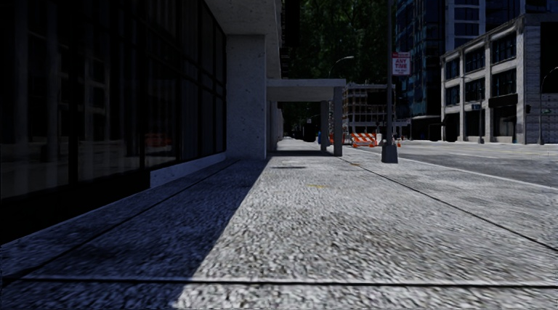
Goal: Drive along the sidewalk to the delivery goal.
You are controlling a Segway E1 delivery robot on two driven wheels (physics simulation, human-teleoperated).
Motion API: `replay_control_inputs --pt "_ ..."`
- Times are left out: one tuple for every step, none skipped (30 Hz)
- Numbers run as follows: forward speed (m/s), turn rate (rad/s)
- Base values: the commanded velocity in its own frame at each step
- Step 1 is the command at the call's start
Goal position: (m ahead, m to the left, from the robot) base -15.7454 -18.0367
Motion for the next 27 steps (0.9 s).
replay_control_inputs --pt "1.54 -0.78" --pt "1.54 -0.8" --pt "1.54 -0.8" --pt "1.54 -0.82" --pt "1.54 -0.84" --pt "1.54 -0.87" --pt "1.54 -0.88" --pt "1.54 -0.88" --pt "1.54 -0.88" --pt "1.54 -0.89" --pt "1.54 -0.89" --pt "1.54 -0.89" --pt "1.54 -0.89" --pt "1.54 -0.89" --pt "1.54 -0.89" --pt "1.54 -0.89" --pt "1.54 -0.9" --pt "1.54 -0.9" --pt "1.54 -0.91" --pt "1.54 -0.94" --pt "1.54 -0.96" --pt "1.54 -0.96" --pt "1.54 -0.98" --pt "1.53 -0.99" --pt "1.52 -0.99" --pt "1.52 -0.99" --pt "1.52 -0.99"
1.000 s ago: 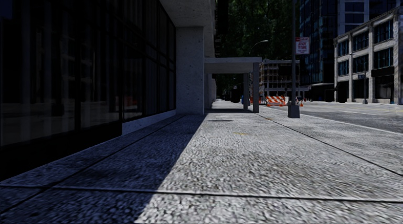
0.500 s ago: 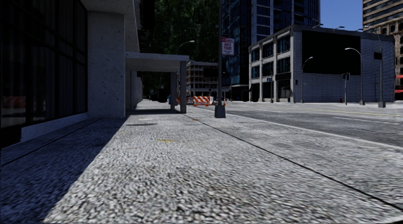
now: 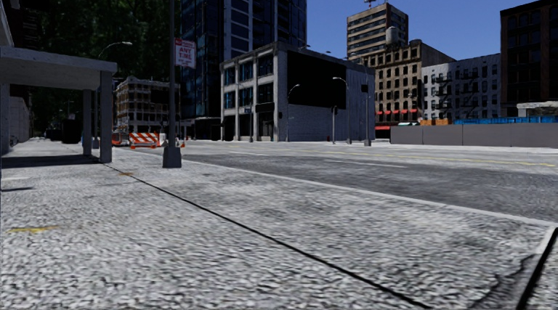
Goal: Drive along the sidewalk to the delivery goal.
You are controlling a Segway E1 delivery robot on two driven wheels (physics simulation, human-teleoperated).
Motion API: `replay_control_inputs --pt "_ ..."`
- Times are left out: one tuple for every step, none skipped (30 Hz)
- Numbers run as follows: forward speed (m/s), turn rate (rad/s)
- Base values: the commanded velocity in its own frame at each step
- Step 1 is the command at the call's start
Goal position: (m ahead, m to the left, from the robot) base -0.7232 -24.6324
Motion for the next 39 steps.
replay_control_inputs --pt "1.52 -0.99" --pt "1.52 -0.99" --pt "1.52 -0.99" --pt "1.52 -0.99" --pt "1.48 -0.99" --pt "1.43 -0.99" --pt "1.41 -0.99" --pt "1.41 -0.99" --pt "1.41 -0.99" --pt "1.41 -0.99" --pt "1.41 -0.99" --pt "1.41 -0.99" --pt "1.41 -0.99" --pt "1.41 -0.99" --pt "1.4 -0.99" --pt "1.4 -1.03" --pt "1.39 -1.07" --pt "1.38 -1.09" --pt "1.38 -1.09" --pt "1.37 -1.09" --pt "1.37 -1.1" --pt "1.37 -1.1" --pt "1.37 -1.1" --pt "1.37 -1.1" --pt "1.37 -1.1" --pt "1.37 -1.1" --pt "1.37 -1.1" --pt "1.37 -1.1" --pt "1.37 -1.1" --pt "1.36 -1.1" --pt "1.36 -1.1" --pt "1.36 -1.1" --pt "1.36 -1.1" --pt "1.36 -1.1" --pt "1.36 -1.1" --pt "1.36 -1.1" --pt "1.36 -1.1" --pt "1.36 -1.1" --pt "1.36 -1.1"
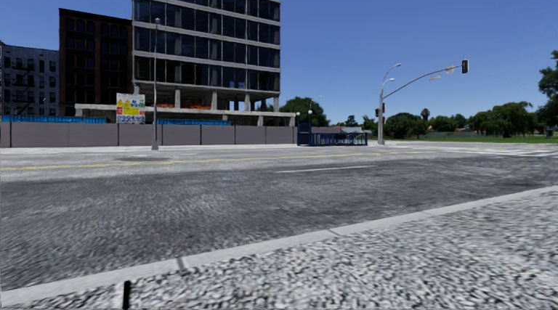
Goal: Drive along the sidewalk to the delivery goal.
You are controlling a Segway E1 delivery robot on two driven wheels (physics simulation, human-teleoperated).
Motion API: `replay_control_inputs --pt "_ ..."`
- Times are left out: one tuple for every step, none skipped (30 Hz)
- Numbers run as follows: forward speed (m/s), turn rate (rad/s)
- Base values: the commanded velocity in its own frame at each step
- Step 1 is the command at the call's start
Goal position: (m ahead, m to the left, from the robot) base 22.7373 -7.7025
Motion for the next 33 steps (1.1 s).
replay_control_inputs --pt "1.36 -1.1" --pt "1.36 -1.1" --pt "1.36 -1.1" --pt "1.36 -1.1" --pt "1.36 -1.1" --pt "1.36 -1.1" --pt "1.36 -1.1" --pt "1.36 -1.1" --pt "1.36 -1.1" --pt "1.36 -1.1" --pt "1.36 -1.1" --pt "1.36 -1.1" --pt "1.36 -1.1" --pt "1.36 -1.1" --pt "1.36 -1.1" --pt "1.36 -1.1" --pt "1.36 -1.1" --pt "1.36 -1.1" --pt "1.36 -1.1" --pt "1.36 -1.1" --pt "1.36 -1.1" --pt "1.36 -1.1" --pt "1.38 -1.1" --pt "1.51 -1.1" --pt "1.51 -1.1" --pt "2.0 -1.1" --pt "2.0 -1.1" --pt "2.0 -1.1" --pt "2.0 -1.1" --pt "2.0 -1.1" --pt "2.0 -1.1" --pt "2.0 -1.04" --pt "2.0 -0.74"
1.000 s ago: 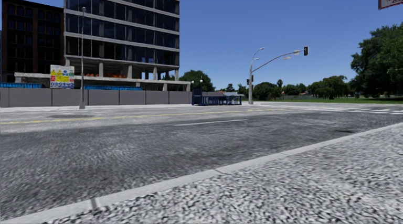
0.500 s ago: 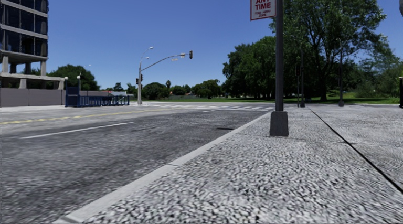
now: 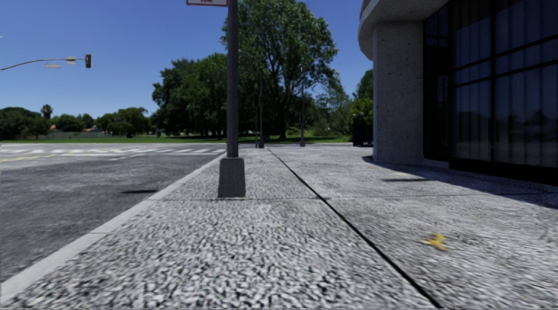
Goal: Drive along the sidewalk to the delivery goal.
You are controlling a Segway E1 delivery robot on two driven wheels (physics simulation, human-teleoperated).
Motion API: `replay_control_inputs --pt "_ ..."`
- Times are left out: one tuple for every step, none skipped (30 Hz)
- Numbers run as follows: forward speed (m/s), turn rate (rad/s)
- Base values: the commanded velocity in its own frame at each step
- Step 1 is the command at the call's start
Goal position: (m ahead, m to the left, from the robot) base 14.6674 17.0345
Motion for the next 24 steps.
replay_control_inputs --pt "2.0 -0.74" --pt "2.0 -0.5" --pt "2.0 -0.23" --pt "2.0 0.0" --pt "2.0 0.0" --pt "2.0 0.0" --pt "2.0 0.0" --pt "2.0 0.0" --pt "2.0 0.0" --pt "2.0 0.0" --pt "2.0 0.0" --pt "2.0 0.0" --pt "2.0 0.0" --pt "2.0 0.0" --pt "2.0 0.0" --pt "2.0 0.0" --pt "2.0 0.0" --pt "2.0 0.0" --pt "2.0 0.0" --pt "2.0 0.0" --pt "2.0 0.0" --pt "2.0 0.0" --pt "2.0 0.0" --pt "2.0 0.0"
